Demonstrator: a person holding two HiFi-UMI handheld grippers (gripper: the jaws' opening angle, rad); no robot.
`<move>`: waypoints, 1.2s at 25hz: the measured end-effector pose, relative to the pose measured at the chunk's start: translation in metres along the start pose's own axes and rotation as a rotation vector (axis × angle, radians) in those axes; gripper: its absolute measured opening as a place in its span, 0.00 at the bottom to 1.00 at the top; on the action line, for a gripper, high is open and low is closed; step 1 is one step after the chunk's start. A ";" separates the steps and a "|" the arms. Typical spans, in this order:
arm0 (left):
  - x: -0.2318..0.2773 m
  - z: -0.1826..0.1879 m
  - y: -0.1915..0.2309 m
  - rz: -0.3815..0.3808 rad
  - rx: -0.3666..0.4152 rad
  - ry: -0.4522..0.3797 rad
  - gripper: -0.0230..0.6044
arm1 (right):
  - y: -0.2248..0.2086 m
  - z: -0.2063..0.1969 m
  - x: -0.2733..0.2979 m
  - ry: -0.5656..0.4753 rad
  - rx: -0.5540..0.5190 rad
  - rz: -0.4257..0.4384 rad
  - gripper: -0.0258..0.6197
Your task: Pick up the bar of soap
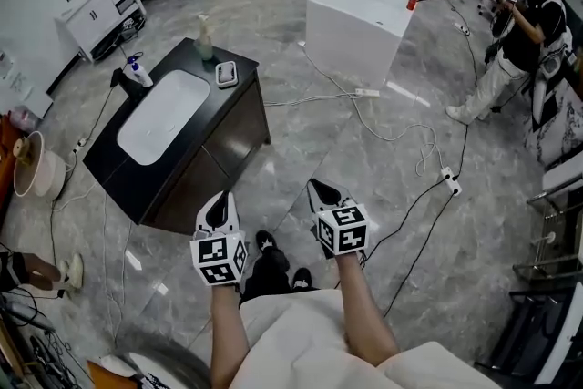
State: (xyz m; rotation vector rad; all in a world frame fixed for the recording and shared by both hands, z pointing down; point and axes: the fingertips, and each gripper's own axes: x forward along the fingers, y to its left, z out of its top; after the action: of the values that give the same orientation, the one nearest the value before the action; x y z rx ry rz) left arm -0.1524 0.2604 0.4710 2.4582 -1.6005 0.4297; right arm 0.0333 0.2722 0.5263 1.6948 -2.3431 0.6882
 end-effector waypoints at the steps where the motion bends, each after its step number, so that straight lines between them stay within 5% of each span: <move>1: 0.004 0.000 0.002 0.016 -0.009 -0.003 0.05 | -0.003 0.002 0.002 0.001 -0.007 -0.005 0.05; 18: 0.099 0.014 0.028 0.015 -0.001 0.036 0.05 | -0.059 0.051 0.083 -0.006 -0.002 -0.017 0.05; 30: 0.190 0.071 0.070 0.022 -0.007 0.043 0.05 | -0.080 0.120 0.167 -0.012 -0.013 0.004 0.05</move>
State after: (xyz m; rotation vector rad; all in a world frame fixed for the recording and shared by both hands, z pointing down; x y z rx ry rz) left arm -0.1343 0.0464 0.4669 2.4114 -1.6111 0.4754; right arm 0.0665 0.0547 0.5076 1.6935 -2.3544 0.6647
